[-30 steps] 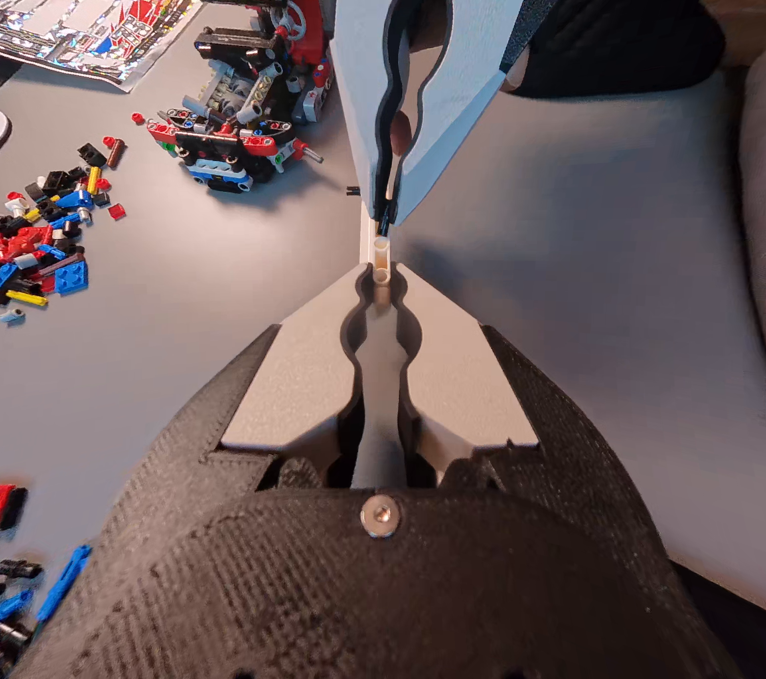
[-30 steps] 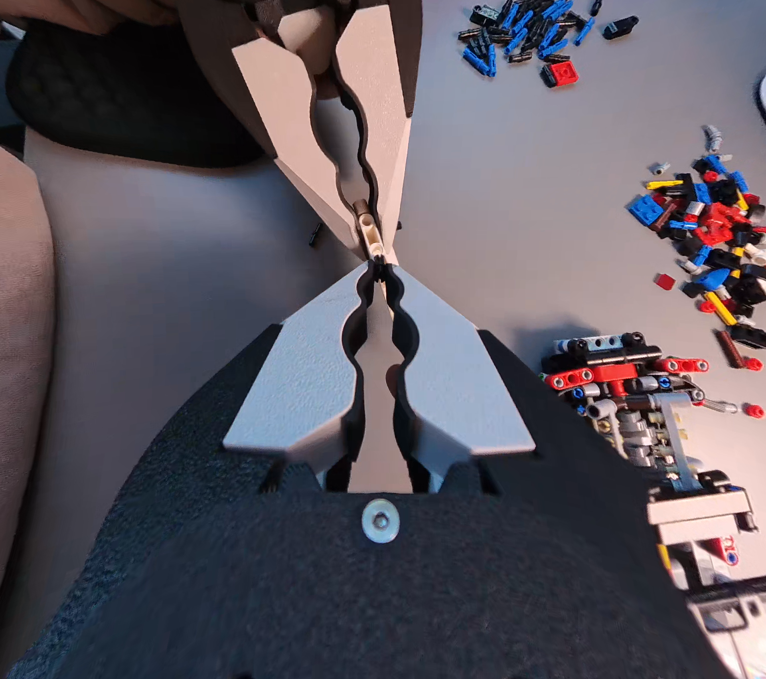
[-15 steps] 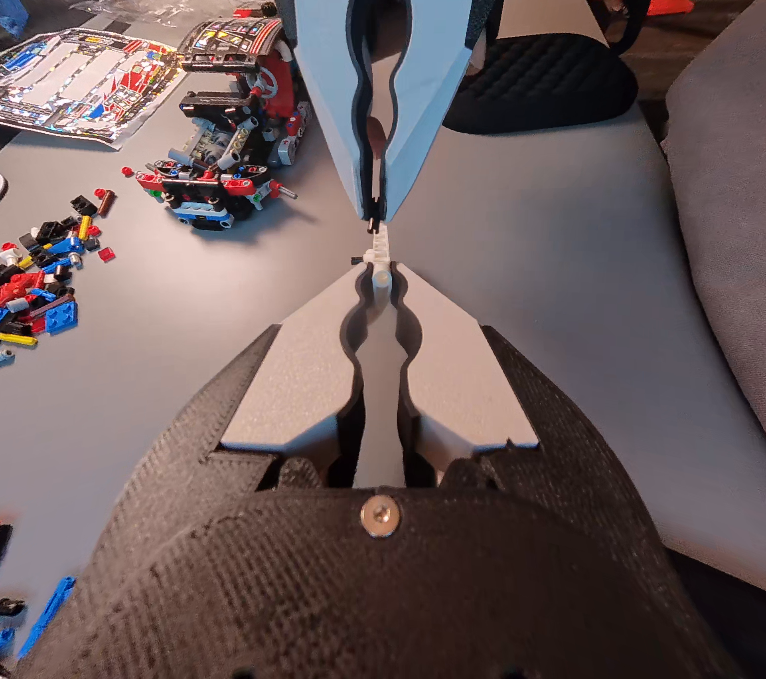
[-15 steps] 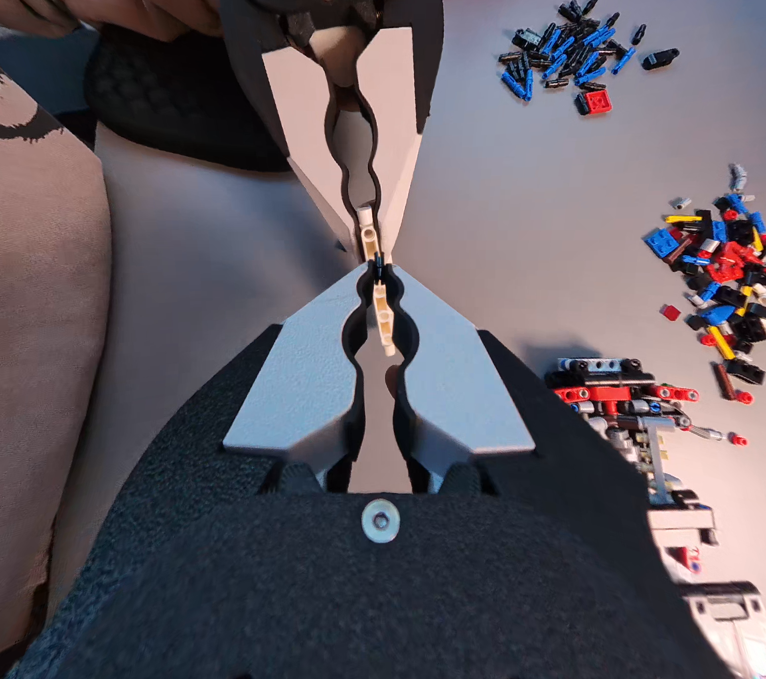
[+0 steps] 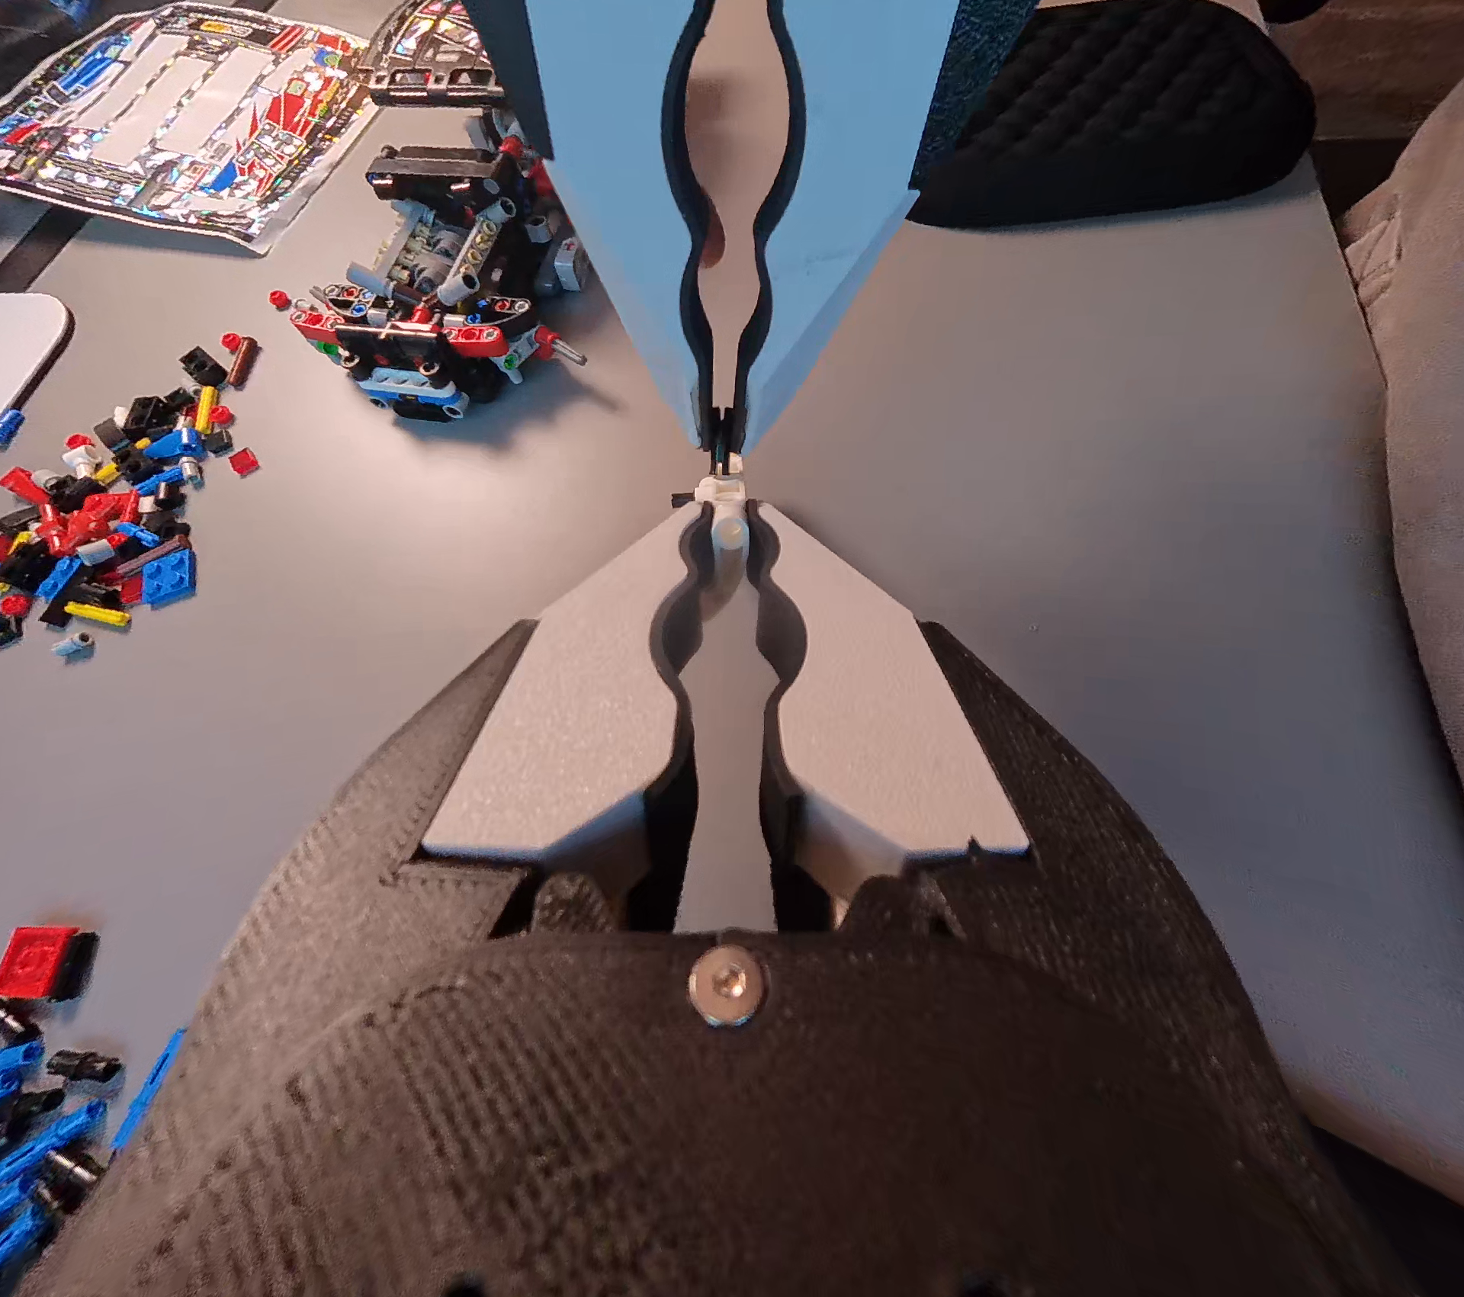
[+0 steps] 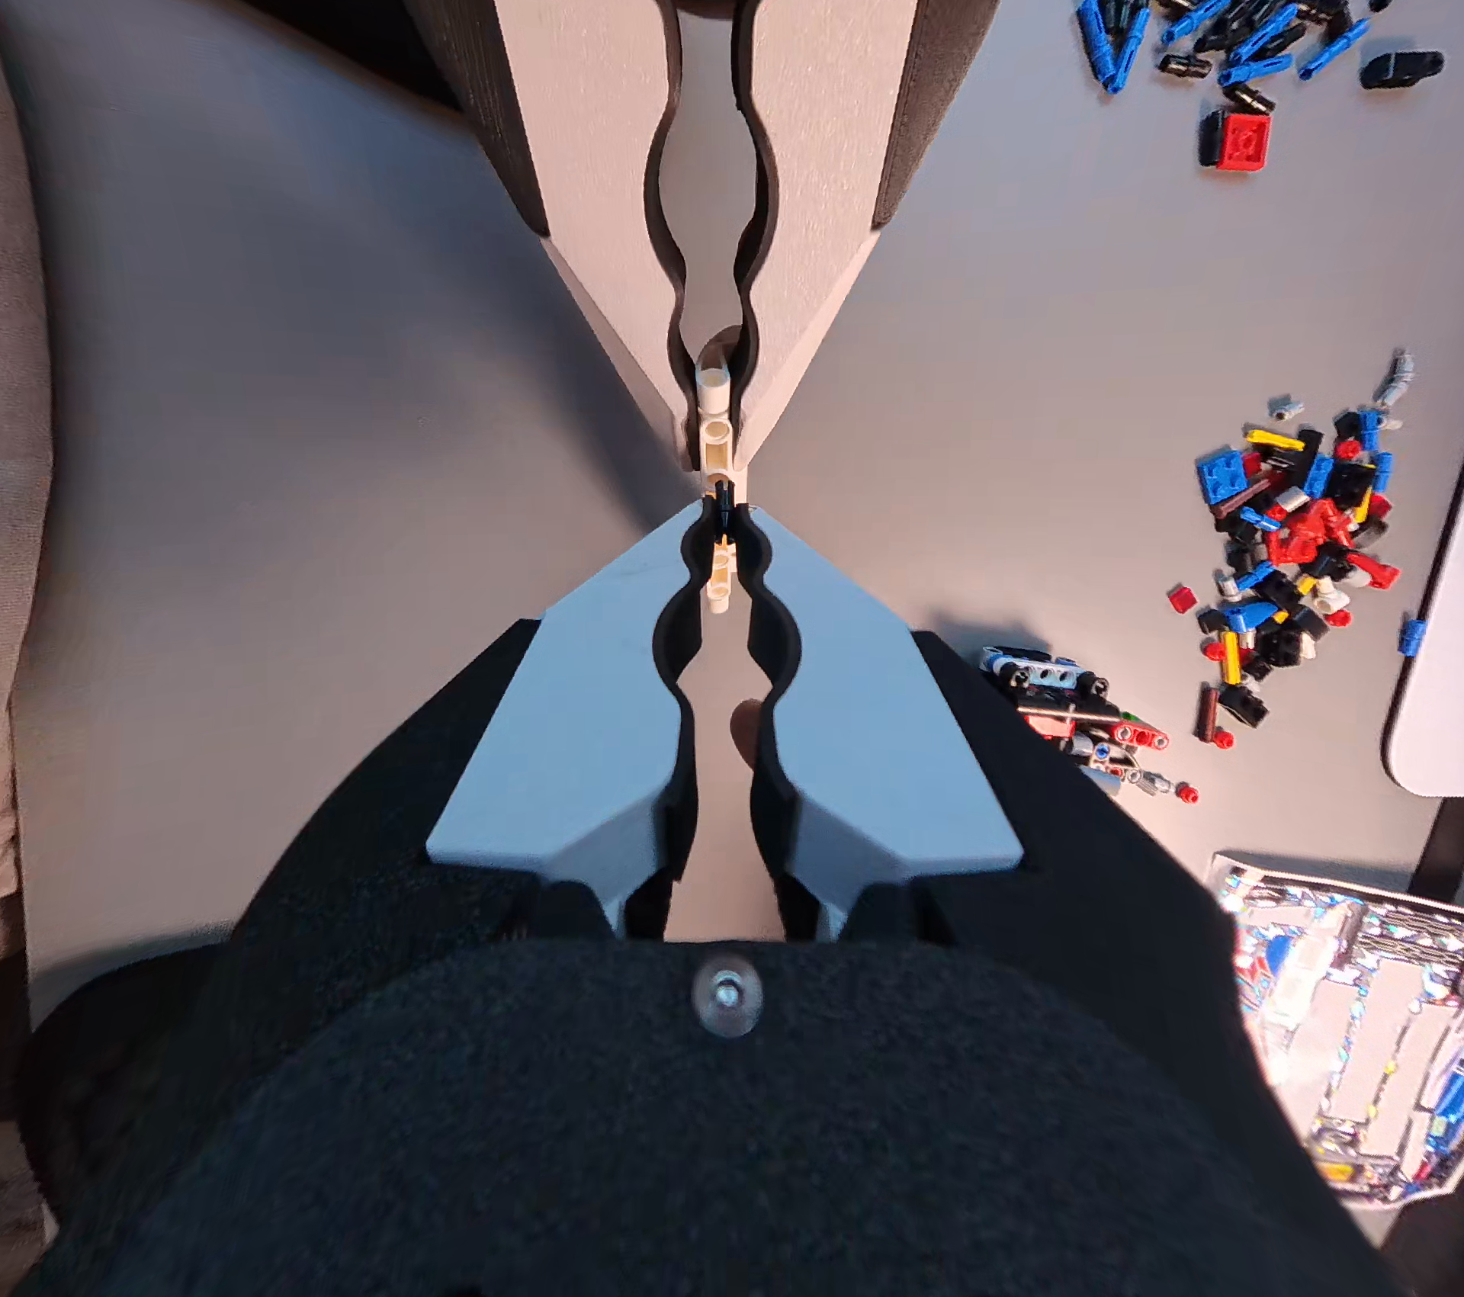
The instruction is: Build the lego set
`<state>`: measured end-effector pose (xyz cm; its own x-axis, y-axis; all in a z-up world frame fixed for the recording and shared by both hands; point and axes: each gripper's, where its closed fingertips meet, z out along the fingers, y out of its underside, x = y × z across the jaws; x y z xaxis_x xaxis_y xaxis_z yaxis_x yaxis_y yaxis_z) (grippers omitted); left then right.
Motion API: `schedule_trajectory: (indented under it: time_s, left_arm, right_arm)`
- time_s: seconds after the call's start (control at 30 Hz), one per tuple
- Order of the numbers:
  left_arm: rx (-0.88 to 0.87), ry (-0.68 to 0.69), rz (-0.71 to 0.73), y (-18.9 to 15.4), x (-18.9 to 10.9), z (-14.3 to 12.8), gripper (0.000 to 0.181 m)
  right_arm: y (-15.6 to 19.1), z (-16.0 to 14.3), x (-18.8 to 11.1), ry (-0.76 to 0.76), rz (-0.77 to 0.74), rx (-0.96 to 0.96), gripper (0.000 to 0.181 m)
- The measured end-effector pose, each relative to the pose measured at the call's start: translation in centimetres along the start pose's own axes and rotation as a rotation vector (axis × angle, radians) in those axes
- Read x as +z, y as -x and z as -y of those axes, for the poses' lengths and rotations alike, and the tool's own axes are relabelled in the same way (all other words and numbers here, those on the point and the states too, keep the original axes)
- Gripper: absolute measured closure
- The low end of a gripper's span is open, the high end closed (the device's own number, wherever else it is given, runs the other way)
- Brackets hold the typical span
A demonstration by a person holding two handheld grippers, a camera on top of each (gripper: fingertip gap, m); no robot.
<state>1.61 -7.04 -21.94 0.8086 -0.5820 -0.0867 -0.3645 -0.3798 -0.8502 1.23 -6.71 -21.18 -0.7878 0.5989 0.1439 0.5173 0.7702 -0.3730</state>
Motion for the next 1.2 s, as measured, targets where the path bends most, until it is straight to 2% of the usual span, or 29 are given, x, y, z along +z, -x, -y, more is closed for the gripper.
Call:
schedule_trajectory:
  time_s: [0.03, 0.3, 0.6, 0.77, 0.97, 1.2]
  left_arm:
    - [-0.011, 0.002, 0.004, 0.0, 0.0, 0.1, 0.176]
    - [-0.077, 0.009, -0.004, 0.0, -0.1, 0.2, 0.176]
    - [-0.115, -0.088, -0.137, -1.3, -0.7, 1.5, 0.177]
    - [-0.067, -0.017, -0.150, -2.2, 0.0, 0.8, 0.177]
    - [-0.084, -0.055, -0.100, -1.5, -0.1, 1.3, 0.177]
    - [-0.004, -0.048, -0.050, -1.8, 0.2, 1.5, 0.178]
  right_arm:
    - [0.0, 0.0, -0.1, 0.012, 0.002, -0.005, 0.179]
    - [0.1, 0.1, -0.2, 0.043, 0.026, 0.011, 0.179]
    - [1.2, 0.7, -1.5, 0.041, 0.132, -0.032, 0.180]
    - [2.2, 0.1, -0.8, 0.109, 0.115, -0.125, 0.179]
    - [1.5, 0.2, -1.2, 0.095, 0.063, -0.091, 0.180]
    - [1.9, 0.1, -1.0, 0.091, 0.052, -0.052, 0.180]
